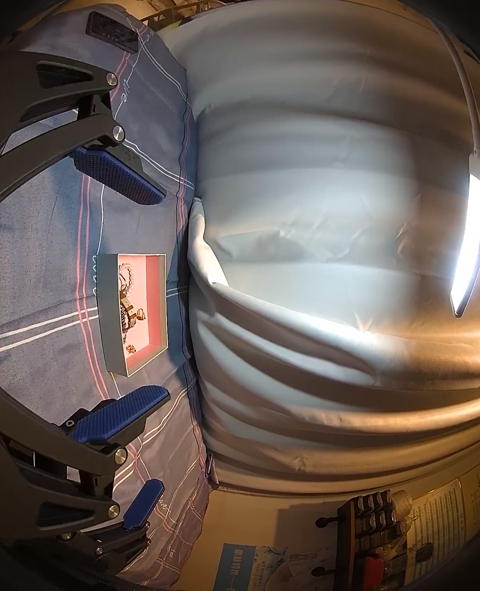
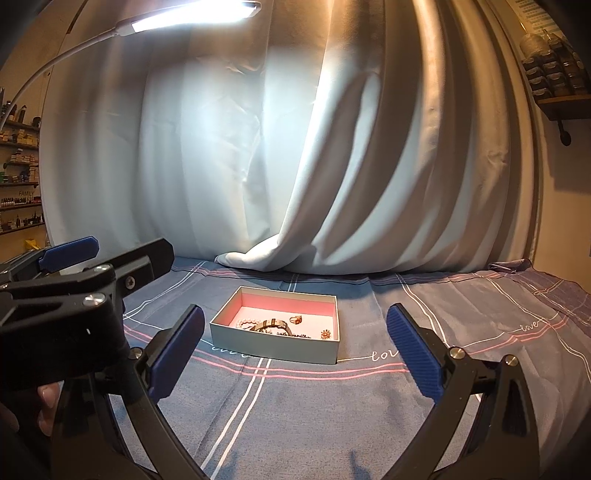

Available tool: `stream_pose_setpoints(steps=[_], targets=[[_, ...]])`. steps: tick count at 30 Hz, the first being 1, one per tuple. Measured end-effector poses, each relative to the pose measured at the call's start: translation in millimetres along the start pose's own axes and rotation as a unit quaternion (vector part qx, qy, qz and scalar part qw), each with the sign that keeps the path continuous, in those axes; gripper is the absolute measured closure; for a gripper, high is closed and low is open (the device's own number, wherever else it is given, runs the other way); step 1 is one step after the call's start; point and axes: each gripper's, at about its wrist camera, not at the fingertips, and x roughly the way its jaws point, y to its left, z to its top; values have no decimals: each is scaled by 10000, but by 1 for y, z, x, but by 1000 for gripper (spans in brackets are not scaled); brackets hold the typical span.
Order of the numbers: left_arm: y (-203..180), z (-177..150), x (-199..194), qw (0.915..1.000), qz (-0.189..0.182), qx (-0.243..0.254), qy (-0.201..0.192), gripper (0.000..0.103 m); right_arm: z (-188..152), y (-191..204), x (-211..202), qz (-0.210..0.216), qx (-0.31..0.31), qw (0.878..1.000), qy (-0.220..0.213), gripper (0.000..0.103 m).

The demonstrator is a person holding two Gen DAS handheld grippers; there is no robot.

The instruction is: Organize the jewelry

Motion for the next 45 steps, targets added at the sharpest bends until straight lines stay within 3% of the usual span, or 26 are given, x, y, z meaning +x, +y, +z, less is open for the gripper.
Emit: stream_pose_setpoints(steps=[45], targets=[[-3,-1,4,9999,8,30,112,6,0,1,0,2,65,9999,131,6]])
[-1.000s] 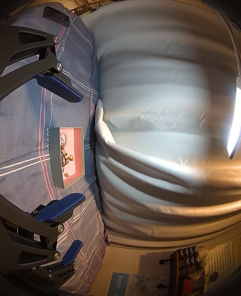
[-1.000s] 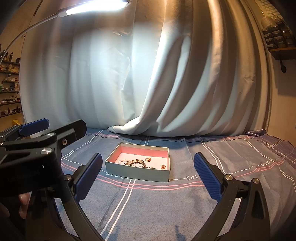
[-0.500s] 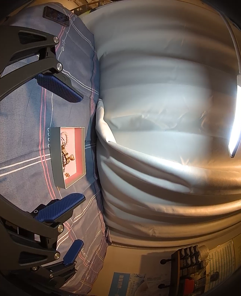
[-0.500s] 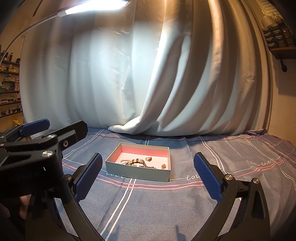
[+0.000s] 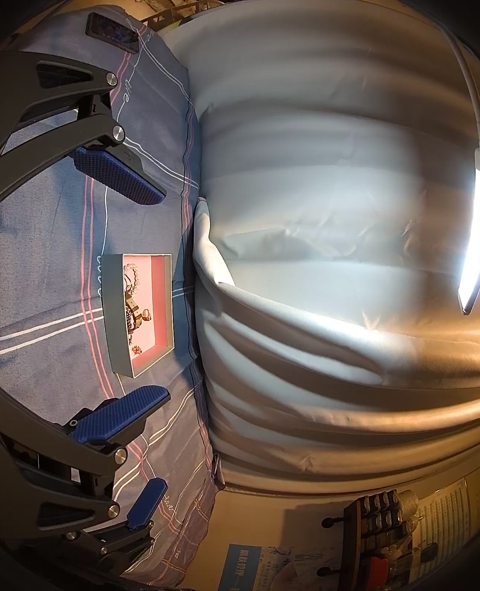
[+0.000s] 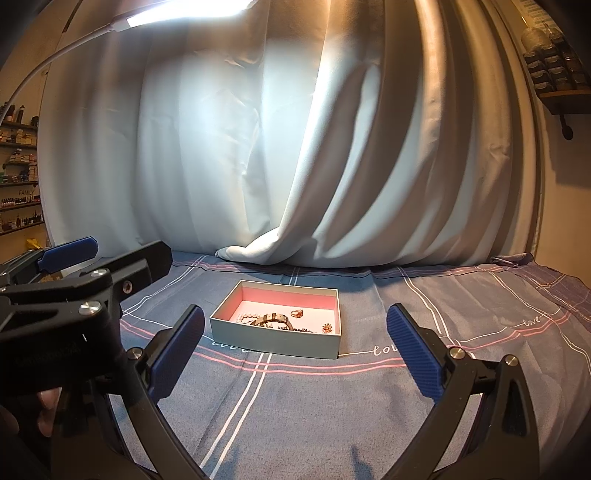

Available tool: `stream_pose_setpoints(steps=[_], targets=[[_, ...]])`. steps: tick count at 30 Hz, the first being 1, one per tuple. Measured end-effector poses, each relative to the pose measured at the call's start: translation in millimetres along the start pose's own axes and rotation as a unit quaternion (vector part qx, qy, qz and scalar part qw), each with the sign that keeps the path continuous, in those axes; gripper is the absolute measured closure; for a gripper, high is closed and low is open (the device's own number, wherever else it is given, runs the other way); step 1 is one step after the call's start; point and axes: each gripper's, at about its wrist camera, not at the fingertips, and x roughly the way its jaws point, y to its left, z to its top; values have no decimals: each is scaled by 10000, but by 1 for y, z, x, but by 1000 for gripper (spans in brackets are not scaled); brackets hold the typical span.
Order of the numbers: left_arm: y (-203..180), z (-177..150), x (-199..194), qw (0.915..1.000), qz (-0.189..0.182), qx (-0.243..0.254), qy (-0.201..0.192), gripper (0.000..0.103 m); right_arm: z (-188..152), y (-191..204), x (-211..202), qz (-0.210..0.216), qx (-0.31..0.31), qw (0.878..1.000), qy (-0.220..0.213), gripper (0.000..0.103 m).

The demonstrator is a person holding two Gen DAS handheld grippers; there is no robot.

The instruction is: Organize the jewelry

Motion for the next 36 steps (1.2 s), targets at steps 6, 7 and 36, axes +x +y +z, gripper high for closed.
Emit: stream_pose_setpoints(steps=[6,7,36], targets=[[0,-1,1,10000,4,-10,18,6,0,1,1,7,-7,10000,24,6],[0,-1,2,10000,6,-8,26,6,0,1,1,4,-9,10000,28,6],[8,-5,19,9994,-35,-109,321,6,1,0,14,58,-8,9998,193,6]])
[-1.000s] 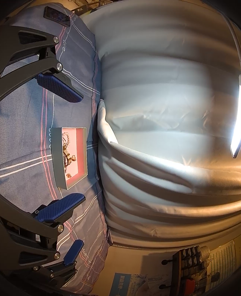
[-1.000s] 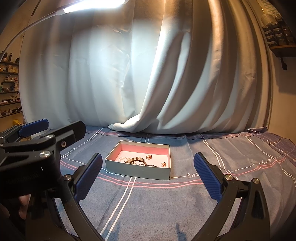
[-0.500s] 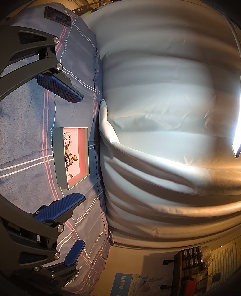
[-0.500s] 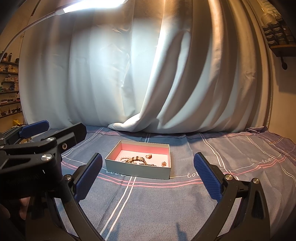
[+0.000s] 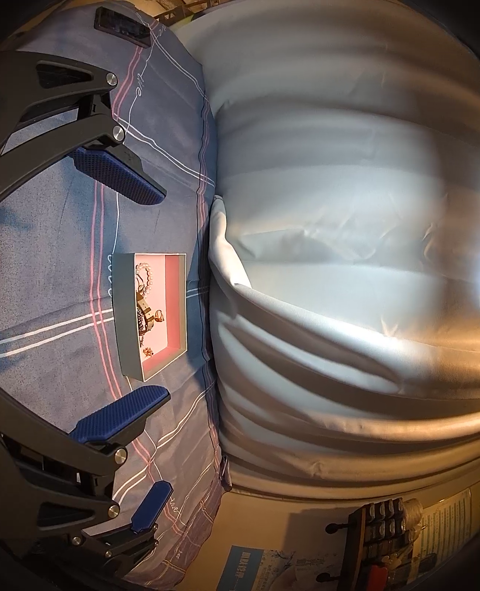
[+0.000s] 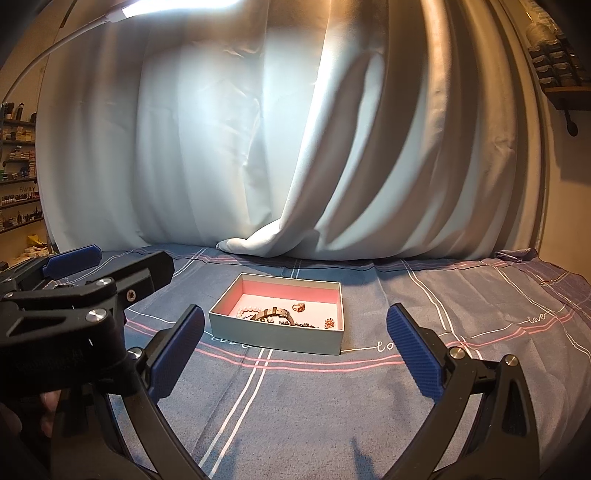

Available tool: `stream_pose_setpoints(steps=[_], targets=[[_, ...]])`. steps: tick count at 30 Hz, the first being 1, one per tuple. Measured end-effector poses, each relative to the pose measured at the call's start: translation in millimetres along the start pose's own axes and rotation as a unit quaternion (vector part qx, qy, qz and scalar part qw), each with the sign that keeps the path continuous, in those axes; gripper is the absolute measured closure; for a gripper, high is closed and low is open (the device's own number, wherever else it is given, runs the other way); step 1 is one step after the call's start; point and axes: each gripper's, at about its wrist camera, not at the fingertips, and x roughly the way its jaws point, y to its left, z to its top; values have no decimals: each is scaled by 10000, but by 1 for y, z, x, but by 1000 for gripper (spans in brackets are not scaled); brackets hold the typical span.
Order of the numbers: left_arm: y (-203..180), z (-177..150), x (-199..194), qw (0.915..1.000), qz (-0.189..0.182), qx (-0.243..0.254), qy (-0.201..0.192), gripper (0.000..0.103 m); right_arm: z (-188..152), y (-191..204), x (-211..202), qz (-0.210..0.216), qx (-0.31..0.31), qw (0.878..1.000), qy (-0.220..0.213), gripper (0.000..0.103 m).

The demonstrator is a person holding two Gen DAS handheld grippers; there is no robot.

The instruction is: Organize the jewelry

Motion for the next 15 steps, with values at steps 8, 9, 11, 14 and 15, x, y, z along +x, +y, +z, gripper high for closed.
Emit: stream_pose_setpoints(steps=[8,9,11,14,15], targets=[[1,1,4,9998,193,-28,-49,6,-1,1,4,10,-27,10000,39,6],[1,2,4,9999,137,-54,-77,6,-1,1,4,20,-25,10000,53,6],[1,3,5,9999,66,-128,-15,6,-2,1,4,33,-17,10000,69,6],[0,1,6,9992,310,-251,46,6,-2,1,5,60,-21,9999,78,6],[-1,0,6,9988,413,-266,51,6,-2,1,5,65,-25,9999,78,6]])
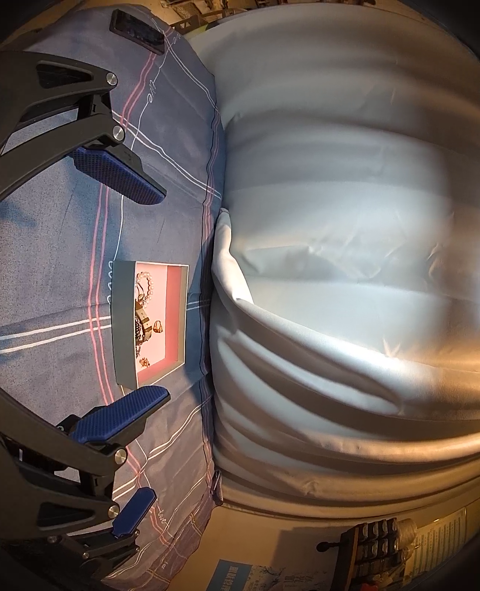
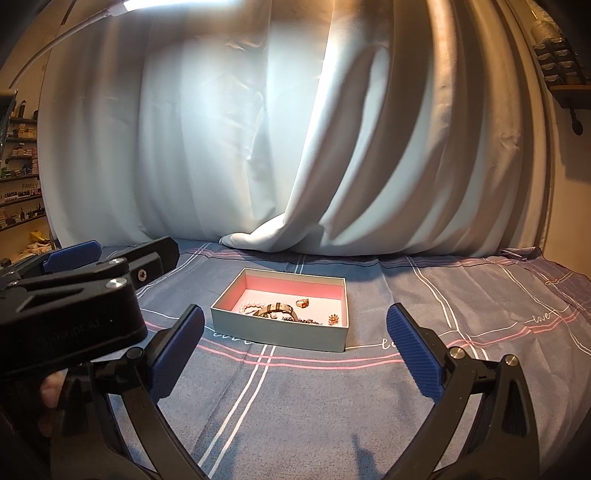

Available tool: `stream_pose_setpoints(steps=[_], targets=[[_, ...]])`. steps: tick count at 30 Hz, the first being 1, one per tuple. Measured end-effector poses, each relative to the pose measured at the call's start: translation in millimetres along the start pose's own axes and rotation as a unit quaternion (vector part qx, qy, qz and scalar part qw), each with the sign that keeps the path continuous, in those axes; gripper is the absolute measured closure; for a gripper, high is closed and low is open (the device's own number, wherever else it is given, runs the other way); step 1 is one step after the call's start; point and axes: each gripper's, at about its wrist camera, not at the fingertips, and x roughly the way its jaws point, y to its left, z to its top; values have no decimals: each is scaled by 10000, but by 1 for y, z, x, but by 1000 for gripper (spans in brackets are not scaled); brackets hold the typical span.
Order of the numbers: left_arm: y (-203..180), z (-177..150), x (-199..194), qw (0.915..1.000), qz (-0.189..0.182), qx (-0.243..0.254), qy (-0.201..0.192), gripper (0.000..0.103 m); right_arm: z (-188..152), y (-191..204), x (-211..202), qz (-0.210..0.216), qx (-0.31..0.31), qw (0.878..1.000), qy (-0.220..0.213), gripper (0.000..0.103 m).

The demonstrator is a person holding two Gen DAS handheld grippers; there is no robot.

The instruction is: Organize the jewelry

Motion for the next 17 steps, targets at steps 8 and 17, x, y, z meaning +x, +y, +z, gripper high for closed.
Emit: stream_pose_setpoints(steps=[8,17], targets=[[-6,0,-1,9991,-375,168,74,6,0,2,0,-17,-29,10000,-24,6],[-3,2,-2,9999,-146,71,34,6,0,2,-1,-9,-42,10000,-30,6]])
